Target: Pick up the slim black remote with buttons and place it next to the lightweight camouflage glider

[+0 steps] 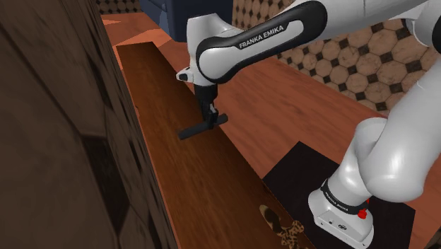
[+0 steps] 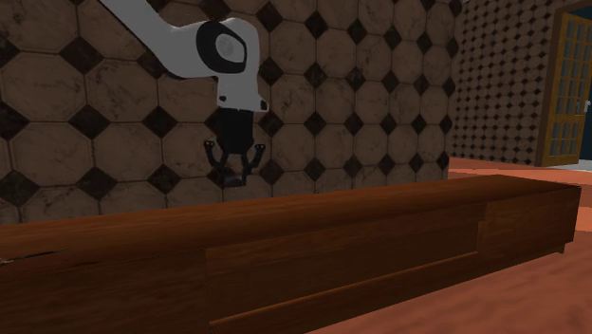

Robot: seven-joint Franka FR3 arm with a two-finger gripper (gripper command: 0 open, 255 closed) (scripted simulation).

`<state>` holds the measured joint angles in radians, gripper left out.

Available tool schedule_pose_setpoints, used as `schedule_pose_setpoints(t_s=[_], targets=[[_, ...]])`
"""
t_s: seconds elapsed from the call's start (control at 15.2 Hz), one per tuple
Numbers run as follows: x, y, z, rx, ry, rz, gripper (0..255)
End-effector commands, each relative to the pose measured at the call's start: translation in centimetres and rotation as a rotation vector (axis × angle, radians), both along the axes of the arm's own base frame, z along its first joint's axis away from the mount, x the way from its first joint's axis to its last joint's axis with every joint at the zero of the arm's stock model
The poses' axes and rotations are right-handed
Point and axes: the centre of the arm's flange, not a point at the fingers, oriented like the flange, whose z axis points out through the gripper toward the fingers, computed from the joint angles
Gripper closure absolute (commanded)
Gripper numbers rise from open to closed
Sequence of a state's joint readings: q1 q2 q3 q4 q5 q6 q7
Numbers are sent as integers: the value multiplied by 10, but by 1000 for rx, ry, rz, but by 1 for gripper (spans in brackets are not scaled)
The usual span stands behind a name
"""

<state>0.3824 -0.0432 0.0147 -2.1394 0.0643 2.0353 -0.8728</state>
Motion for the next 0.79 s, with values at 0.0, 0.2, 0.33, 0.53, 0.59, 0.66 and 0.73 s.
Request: schedule_pose_setpoints(t_s=[0.0,0.2,0.33,0.53,0.59,0.66,0.73], targets=[[-27,5,2,0,0,-1,255],[-66,12,2,0,0,-1,255],[-92,17,2,0,0,-1,255],[-131,25,2,0,0,-1,255],[-143,27,2,0,0,-1,255],[-156,30,2,0,0,-1,255],[-169,32,2,0,0,-1,255]])
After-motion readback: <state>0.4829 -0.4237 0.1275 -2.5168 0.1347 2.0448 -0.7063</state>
